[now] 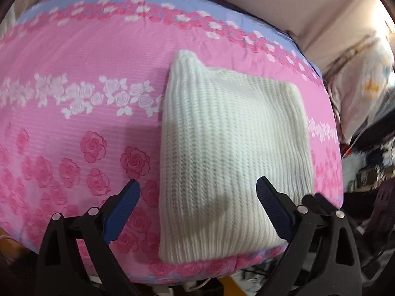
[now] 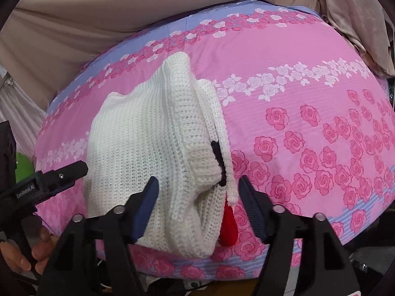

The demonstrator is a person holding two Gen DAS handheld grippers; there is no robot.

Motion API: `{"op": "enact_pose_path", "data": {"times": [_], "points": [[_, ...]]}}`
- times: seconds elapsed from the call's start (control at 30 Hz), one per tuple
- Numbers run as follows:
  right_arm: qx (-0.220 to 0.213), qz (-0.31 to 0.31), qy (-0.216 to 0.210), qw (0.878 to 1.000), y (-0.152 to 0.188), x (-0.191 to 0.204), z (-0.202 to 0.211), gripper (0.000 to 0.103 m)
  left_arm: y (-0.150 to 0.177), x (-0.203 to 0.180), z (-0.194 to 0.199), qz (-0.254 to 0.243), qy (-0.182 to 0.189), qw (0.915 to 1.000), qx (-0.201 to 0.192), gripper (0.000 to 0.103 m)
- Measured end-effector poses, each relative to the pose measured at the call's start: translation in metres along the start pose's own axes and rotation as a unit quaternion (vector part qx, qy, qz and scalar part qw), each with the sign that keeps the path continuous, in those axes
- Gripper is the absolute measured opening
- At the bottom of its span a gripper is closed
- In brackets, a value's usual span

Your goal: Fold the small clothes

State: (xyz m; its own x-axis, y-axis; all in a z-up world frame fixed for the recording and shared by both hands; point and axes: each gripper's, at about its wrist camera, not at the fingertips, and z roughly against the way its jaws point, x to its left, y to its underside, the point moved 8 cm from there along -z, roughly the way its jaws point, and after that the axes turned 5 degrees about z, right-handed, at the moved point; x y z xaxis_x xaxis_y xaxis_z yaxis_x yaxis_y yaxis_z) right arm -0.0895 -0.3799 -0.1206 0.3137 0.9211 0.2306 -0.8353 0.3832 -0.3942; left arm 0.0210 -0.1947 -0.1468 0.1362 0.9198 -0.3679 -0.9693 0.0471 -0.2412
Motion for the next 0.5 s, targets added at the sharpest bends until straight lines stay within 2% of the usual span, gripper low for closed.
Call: {"op": "enact_pose_path", "data": {"times": [0.07,0.1,0.13,0.2,0.23,0.27,0.3,0.33,0.37,0.4,0.5], "points": [[0.032,-0.014,-0.012,0.999,0.006,-0.002,-0.025,0.068,-0.003,0.008,-0.019,0.027,0.004,0.9992,0.027,0.093],[0.05,-0.035,-0.028,0.998,0.009,-0.004,-0.039,0.072,-0.004,0.01,-0.027,0.036,0.005,0.9987,0.036,0.093],[0.053,-0.052,-0.037,0.997,0.009,-0.006,-0.047,0.078,-0.004,0.011,-0.033,0.043,0.01,0.9981,0.043,0.093],[0.043,-0.08,-0.057,0.994,0.005,-0.008,-0.055,0.076,-0.002,0.011,-0.044,0.056,0.028,0.9963,0.059,0.093],[0.038,-0.087,-0.064,0.993,0.002,-0.009,-0.056,0.073,-0.001,0.007,-0.046,0.06,0.042,0.9951,0.066,0.091],[0.036,-0.092,-0.073,0.992,0.0,-0.008,-0.057,0.058,0.0,0.001,-0.047,0.058,0.061,0.9936,0.076,0.078],[0.038,-0.098,-0.087,0.991,-0.003,-0.006,-0.057,0.045,0.001,-0.004,-0.046,0.051,0.058,0.9937,0.081,0.071],[0.041,-0.105,-0.093,0.989,-0.006,-0.006,-0.054,0.037,0.001,-0.009,-0.042,0.043,0.055,0.9944,0.079,0.064],[0.038,-0.109,-0.097,0.989,-0.009,-0.005,-0.049,0.035,-0.001,-0.015,-0.035,0.033,0.059,0.9947,0.077,0.053],[0.029,-0.109,-0.104,0.988,-0.013,-0.002,-0.04,0.033,-0.003,-0.02,-0.028,0.029,0.067,0.9943,0.078,0.048],[-0.01,-0.107,-0.129,0.986,-0.029,0.013,0.001,0.031,-0.012,-0.04,0.011,0.016,0.106,0.9921,0.066,0.044]]}}
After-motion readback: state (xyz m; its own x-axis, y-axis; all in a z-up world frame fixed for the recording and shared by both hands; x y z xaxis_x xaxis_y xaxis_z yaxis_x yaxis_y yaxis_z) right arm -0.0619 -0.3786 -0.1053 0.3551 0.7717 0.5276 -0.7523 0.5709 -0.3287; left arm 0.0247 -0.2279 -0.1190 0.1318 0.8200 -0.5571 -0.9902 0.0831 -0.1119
